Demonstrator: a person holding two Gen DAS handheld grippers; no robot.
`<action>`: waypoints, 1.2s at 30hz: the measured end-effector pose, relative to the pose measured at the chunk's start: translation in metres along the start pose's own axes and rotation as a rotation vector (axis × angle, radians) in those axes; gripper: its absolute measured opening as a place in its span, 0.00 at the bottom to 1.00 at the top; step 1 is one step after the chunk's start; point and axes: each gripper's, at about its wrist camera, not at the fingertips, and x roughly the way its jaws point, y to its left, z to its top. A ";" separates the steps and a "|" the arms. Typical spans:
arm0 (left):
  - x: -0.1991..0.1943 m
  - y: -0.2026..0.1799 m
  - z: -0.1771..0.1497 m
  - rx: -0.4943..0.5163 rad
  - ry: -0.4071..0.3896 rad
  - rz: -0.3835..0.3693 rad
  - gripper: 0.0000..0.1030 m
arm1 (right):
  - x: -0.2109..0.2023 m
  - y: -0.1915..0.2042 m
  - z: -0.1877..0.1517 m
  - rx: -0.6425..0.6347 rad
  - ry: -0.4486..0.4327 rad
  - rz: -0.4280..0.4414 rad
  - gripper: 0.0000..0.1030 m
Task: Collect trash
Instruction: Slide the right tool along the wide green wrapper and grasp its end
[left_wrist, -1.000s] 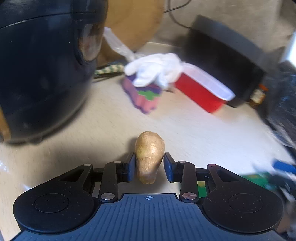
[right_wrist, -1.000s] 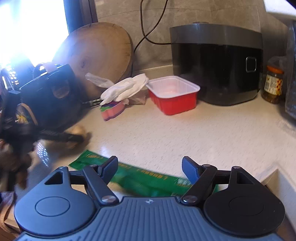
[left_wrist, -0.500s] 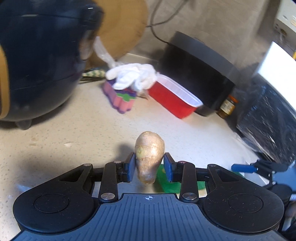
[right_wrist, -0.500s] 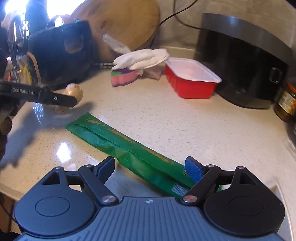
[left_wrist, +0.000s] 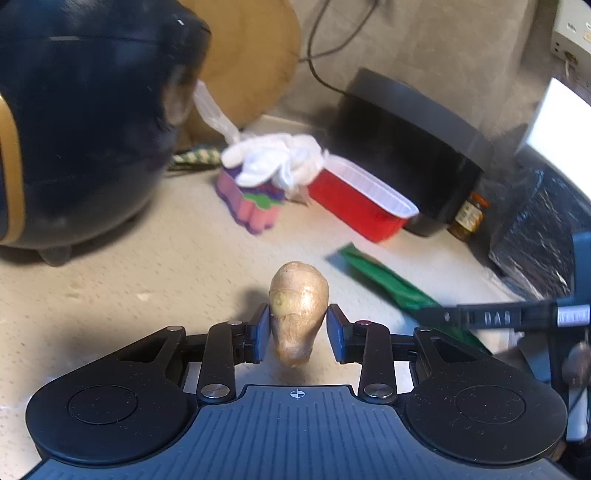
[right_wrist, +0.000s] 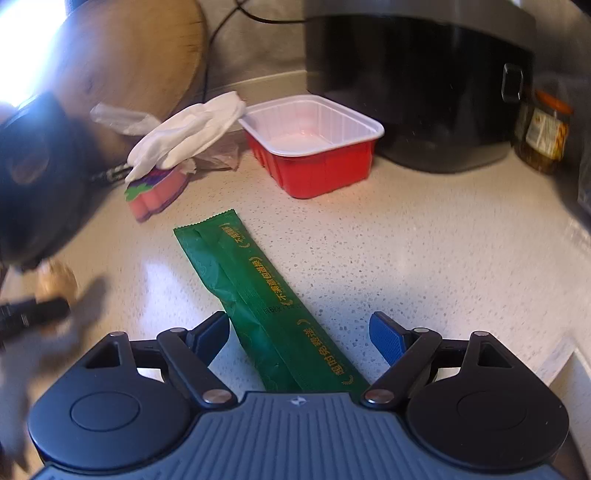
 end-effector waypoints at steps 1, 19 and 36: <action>0.001 -0.001 -0.001 0.002 0.004 -0.003 0.36 | 0.001 -0.001 0.000 0.010 0.005 0.005 0.81; 0.005 0.000 -0.003 -0.010 0.020 0.000 0.36 | -0.034 0.008 -0.037 -0.221 0.045 -0.002 0.93; 0.008 -0.001 -0.004 -0.009 0.034 -0.011 0.36 | -0.059 0.041 -0.058 -0.245 -0.002 0.098 0.94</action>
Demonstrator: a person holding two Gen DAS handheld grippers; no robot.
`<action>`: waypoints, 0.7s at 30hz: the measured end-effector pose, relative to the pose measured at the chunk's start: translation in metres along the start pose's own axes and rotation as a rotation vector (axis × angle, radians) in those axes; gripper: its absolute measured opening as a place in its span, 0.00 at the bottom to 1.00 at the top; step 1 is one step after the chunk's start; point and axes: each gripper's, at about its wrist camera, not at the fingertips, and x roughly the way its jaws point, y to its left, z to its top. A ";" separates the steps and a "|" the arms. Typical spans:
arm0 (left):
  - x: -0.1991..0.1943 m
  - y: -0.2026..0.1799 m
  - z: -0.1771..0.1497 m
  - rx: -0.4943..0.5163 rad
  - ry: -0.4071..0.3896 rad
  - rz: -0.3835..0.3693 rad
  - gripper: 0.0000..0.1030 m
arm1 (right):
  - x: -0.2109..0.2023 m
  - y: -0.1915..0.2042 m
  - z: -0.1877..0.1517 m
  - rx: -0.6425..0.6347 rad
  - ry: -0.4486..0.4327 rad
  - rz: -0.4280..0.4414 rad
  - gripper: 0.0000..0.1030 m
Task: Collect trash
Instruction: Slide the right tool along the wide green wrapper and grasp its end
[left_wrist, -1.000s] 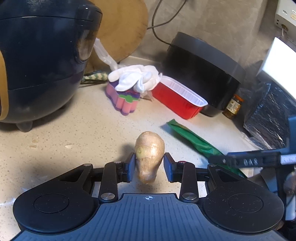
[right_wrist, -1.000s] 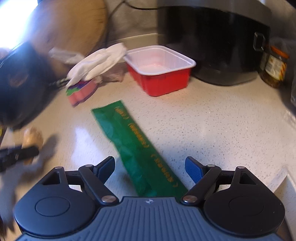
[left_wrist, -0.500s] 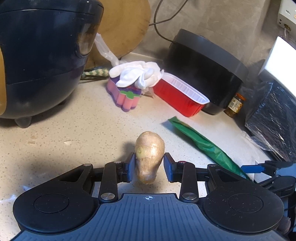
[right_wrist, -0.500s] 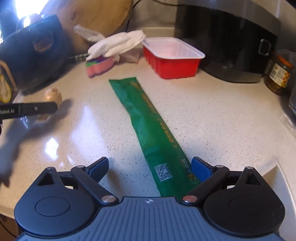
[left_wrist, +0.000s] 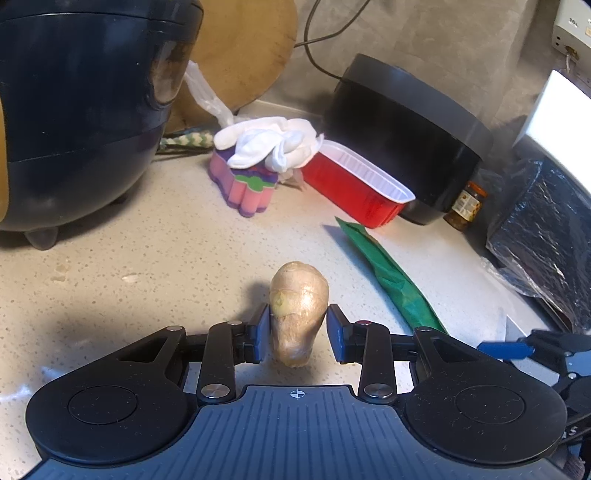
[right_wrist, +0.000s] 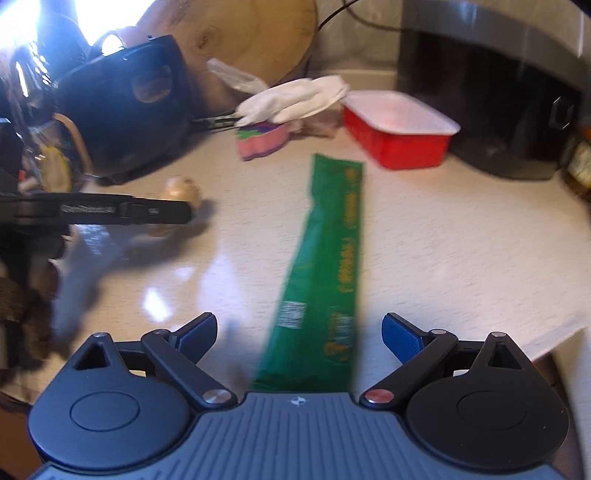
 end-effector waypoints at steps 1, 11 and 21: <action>0.000 0.001 0.000 0.000 0.000 0.000 0.36 | -0.001 -0.002 -0.001 -0.003 -0.005 -0.023 0.94; -0.001 -0.002 0.000 0.004 -0.011 -0.005 0.36 | 0.024 0.005 0.014 -0.018 -0.024 -0.020 0.91; -0.007 -0.001 0.000 -0.006 -0.035 0.010 0.36 | 0.024 -0.017 0.015 0.086 -0.017 -0.066 0.67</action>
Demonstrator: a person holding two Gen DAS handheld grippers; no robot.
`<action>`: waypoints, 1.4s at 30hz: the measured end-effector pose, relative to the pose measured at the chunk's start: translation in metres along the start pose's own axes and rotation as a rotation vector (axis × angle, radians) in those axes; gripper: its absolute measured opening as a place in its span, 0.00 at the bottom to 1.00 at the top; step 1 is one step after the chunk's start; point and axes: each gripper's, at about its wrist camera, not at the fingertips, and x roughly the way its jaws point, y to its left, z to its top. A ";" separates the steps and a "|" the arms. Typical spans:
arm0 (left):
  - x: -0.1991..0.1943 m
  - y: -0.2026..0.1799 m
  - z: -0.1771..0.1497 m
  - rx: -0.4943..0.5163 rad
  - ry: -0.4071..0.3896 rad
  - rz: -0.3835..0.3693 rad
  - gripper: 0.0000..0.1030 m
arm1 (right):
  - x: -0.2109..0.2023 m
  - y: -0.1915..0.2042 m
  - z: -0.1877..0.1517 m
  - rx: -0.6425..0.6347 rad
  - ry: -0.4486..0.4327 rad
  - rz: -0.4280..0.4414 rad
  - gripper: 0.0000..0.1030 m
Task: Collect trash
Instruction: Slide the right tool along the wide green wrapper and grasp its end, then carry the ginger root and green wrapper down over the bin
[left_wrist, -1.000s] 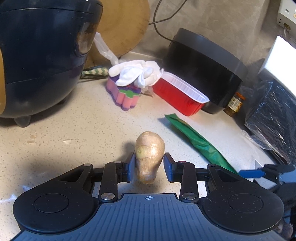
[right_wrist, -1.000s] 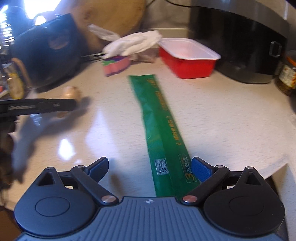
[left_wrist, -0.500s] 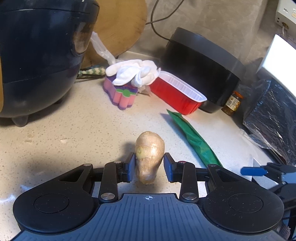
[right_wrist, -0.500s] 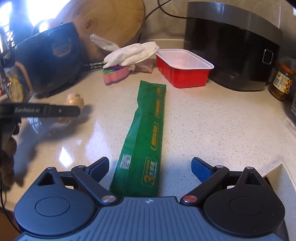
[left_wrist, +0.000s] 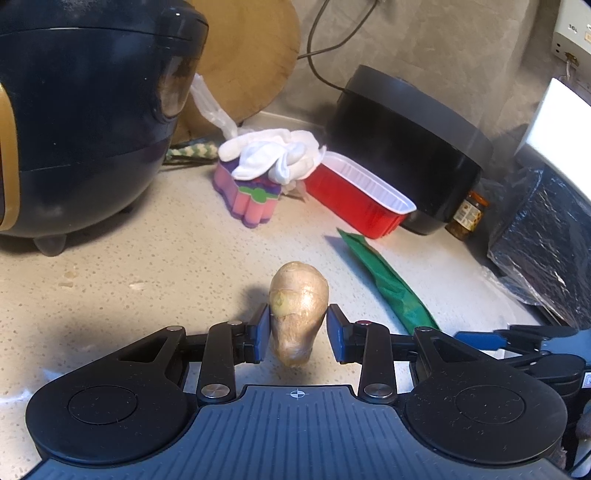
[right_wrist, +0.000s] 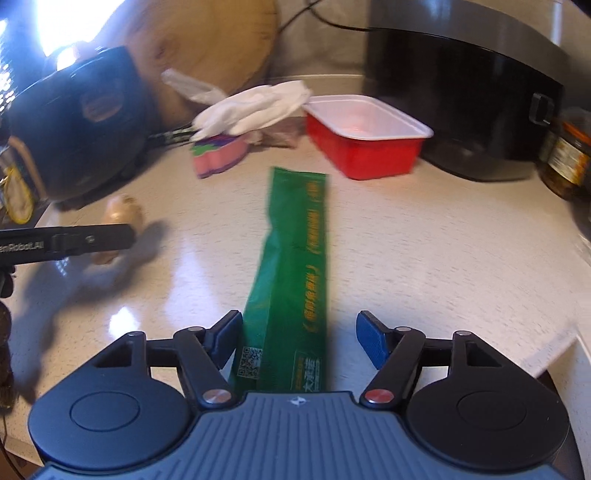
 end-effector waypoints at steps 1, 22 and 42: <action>0.000 0.000 0.000 0.002 0.000 0.001 0.36 | -0.002 -0.005 -0.003 0.016 0.001 -0.006 0.67; 0.002 -0.006 -0.002 0.034 0.007 -0.011 0.36 | 0.039 0.029 0.039 0.006 -0.059 -0.041 0.65; -0.030 -0.070 -0.013 0.242 -0.057 -0.179 0.36 | -0.139 -0.046 -0.159 0.437 -0.398 -0.084 0.18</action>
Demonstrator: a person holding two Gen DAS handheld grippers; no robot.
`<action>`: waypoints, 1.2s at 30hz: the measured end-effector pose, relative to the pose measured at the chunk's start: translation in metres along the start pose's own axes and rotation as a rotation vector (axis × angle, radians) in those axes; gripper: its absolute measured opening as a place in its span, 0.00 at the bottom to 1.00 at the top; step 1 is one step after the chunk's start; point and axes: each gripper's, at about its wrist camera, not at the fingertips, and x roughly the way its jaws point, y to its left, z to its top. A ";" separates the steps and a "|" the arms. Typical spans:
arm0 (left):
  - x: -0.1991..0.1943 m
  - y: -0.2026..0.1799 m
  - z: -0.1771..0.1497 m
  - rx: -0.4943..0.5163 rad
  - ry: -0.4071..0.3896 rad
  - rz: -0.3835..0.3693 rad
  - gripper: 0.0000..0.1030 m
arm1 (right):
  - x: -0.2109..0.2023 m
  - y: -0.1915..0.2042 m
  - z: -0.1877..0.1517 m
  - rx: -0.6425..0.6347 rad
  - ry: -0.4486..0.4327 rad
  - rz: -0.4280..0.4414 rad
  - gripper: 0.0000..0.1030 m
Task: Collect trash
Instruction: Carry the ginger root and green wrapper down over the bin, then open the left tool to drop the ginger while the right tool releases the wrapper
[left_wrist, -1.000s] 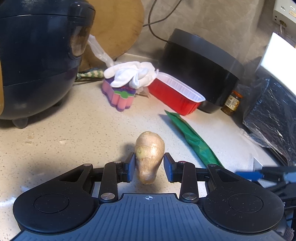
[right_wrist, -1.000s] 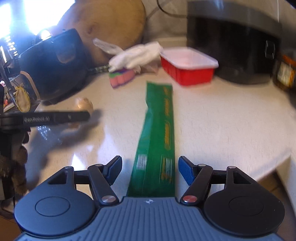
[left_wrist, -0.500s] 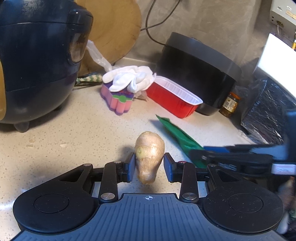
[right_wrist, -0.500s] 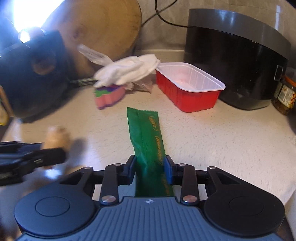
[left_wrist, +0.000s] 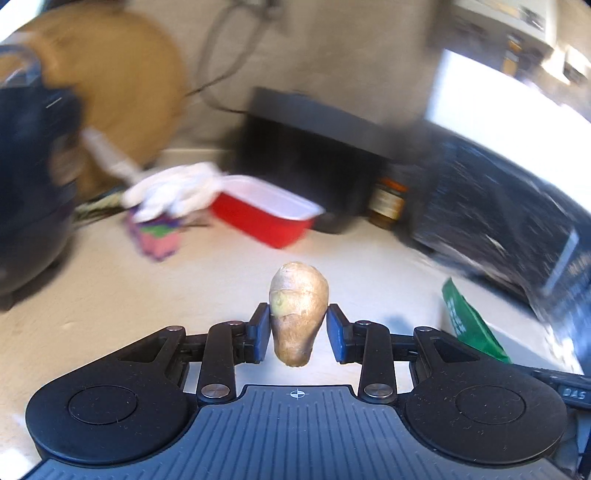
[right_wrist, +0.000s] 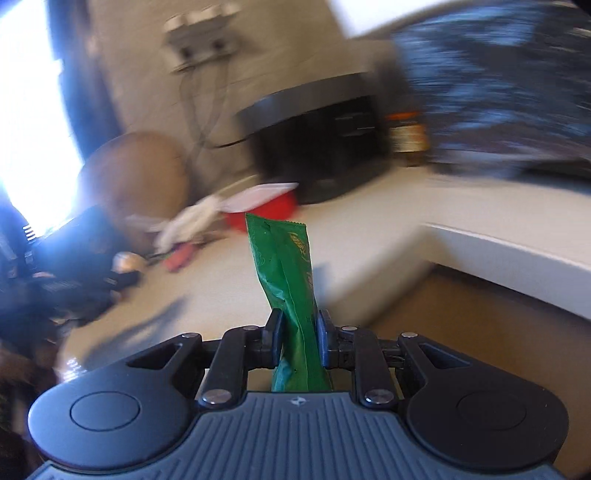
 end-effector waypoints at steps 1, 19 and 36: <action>0.000 -0.013 -0.001 0.009 0.008 -0.015 0.36 | -0.008 -0.012 -0.009 0.007 -0.011 -0.042 0.18; 0.257 -0.174 -0.288 -0.098 0.899 -0.242 0.36 | -0.021 -0.170 -0.140 0.312 0.120 -0.273 0.18; 0.316 -0.125 -0.327 -0.215 0.899 -0.177 0.35 | 0.031 -0.200 -0.179 0.369 0.299 -0.313 0.18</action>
